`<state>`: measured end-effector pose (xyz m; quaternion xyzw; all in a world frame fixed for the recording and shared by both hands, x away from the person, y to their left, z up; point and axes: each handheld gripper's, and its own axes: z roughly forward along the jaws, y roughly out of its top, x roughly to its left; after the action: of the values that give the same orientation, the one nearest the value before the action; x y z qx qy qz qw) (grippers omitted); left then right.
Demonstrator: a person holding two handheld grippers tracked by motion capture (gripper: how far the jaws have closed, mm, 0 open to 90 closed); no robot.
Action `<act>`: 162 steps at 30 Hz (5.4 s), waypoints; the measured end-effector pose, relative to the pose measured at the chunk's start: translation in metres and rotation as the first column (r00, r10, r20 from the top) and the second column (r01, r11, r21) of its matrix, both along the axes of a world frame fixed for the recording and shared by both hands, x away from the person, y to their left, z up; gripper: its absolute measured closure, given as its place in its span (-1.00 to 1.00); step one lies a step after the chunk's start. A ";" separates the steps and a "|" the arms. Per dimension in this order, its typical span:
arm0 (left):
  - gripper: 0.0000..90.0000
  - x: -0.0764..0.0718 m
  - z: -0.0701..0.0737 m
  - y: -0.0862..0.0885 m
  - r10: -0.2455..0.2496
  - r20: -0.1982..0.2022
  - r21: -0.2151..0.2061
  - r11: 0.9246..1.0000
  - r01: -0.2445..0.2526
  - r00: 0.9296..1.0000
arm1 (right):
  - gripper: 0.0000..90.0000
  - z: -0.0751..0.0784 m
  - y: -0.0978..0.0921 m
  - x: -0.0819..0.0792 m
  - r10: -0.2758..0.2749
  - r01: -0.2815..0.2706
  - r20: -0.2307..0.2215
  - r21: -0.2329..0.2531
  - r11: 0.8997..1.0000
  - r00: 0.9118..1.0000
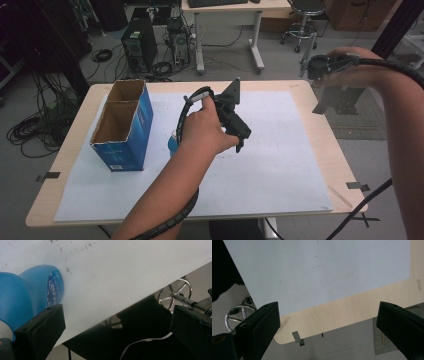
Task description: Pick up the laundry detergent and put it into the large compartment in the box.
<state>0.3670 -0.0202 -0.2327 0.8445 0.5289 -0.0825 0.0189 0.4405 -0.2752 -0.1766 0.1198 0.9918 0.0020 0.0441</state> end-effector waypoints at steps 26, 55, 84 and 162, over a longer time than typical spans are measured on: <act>-1.00 -0.005 0.020 0.015 0.024 0.030 0.004 1.000 -0.024 0.999 | -0.89 -0.001 0.006 -0.002 0.009 -0.009 0.002 -0.001 1.000 1.000; -1.00 0.008 0.047 0.074 0.138 0.069 0.019 0.990 -0.139 0.988 | -0.89 0.001 0.011 -0.002 0.019 -0.019 -0.004 -0.011 1.000 1.000; -1.00 0.019 0.035 0.092 0.164 0.061 0.019 0.986 -0.166 0.985 | -0.88 -0.001 0.014 -0.003 0.031 -0.031 -0.006 -0.024 0.999 1.000; -1.00 0.025 -0.045 0.095 0.048 0.024 0.044 0.998 -0.049 0.999 | -0.88 -0.016 0.025 -0.004 0.052 -0.052 -0.019 -0.047 0.998 0.998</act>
<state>0.3921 0.0750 -0.2782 0.8324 0.5508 -0.0603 0.0082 0.4365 -0.2504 -0.1925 0.0930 0.9947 -0.0217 0.0380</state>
